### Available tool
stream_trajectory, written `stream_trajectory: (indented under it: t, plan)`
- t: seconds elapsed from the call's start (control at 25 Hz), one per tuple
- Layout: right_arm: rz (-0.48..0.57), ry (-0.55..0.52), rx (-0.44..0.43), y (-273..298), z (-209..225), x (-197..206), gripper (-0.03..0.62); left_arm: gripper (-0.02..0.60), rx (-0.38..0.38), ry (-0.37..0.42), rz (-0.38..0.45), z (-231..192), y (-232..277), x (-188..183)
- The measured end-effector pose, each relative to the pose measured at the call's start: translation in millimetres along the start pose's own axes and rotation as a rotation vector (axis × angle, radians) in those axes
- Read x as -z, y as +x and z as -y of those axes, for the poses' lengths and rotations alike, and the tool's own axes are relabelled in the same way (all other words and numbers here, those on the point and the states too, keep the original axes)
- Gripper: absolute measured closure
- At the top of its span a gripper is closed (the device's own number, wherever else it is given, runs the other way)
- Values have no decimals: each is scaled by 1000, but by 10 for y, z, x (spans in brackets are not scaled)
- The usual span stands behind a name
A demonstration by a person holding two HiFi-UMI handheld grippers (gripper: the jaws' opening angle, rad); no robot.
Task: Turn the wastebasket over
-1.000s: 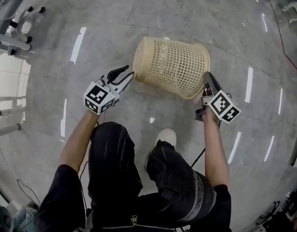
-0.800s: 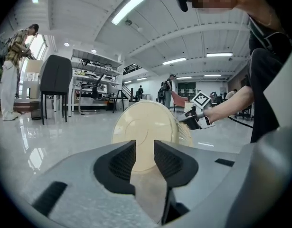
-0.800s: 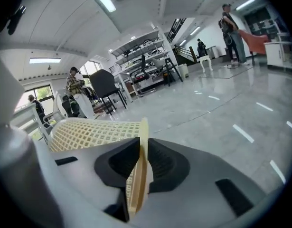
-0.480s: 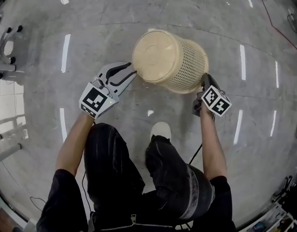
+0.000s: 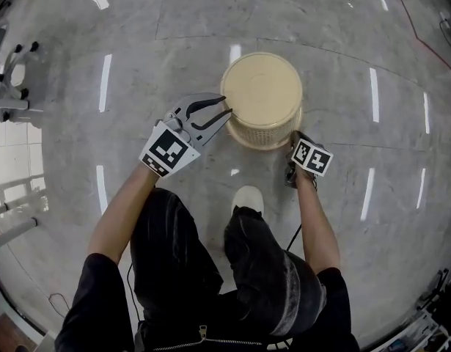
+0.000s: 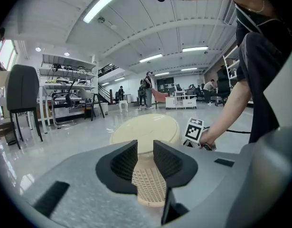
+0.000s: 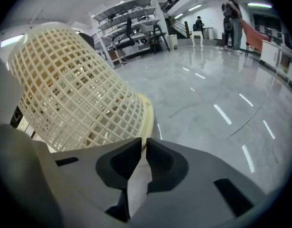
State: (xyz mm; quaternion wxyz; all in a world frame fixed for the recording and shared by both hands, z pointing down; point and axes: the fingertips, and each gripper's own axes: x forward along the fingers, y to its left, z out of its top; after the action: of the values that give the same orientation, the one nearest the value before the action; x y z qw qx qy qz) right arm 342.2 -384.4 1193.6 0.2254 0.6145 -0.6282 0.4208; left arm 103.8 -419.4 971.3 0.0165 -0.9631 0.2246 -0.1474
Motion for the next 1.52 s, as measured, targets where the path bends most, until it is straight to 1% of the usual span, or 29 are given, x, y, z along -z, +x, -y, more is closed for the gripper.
stream_trajectory:
  t: [0.08,0.2,0.32,0.44,0.48,0.52,0.56,0.68,0.76,0.84,0.96,1.08,1.16,1.28,1.4,1.52]
  plan:
    - [-37,-24,-11,52,-47,117,566,482,-1,-1,-6,16,11,4]
    - [-37,-5,8,23,22,207,566,482,17,-9,-29,78,63,56]
    - [11,-25,65,-102,141,170,567,482,42,-44,-56,134,98,176]
    - [83,-56,81,-297,185,34,568,483,37,-76,-23,124,48,170]
    - [108,-74,79,-371,179,-32,568,489,29,-78,0,108,20,126]
    - [135,-96,81,-455,166,-114,568,543,21,-79,27,88,-10,67]
    - [169,-119,86,-554,143,-215,572,575,13,-78,53,66,-39,-2]
    - [306,-202,102,-957,2,-610,575,575,-9,-63,102,11,-111,-194]
    - [388,-285,97,-1287,-162,-903,576,575,-17,-45,103,-20,-183,-323]
    - [445,-375,84,-1658,-381,-1205,576,575,-33,-30,97,-100,-320,-526]
    - [498,-471,65,-2307,-737,-1676,576,575,-76,-19,99,-249,-627,-1024]
    - [496,-522,49,-3063,-1079,-2046,574,575,-100,-36,78,-240,-983,-1662]
    - [494,-538,41,-3651,-1295,-2282,575,575,-106,-47,64,-148,-1235,-2163]
    - [499,-521,29,-4566,-1658,-2631,576,575,-124,-63,53,6,-1687,-3006]
    - [510,-484,20,-5466,-2082,-2909,576,575,-190,-134,63,125,-2236,-3877]
    - [498,-474,-15,-6412,-2578,-2959,576,575,-263,-237,88,335,-2876,-4642]
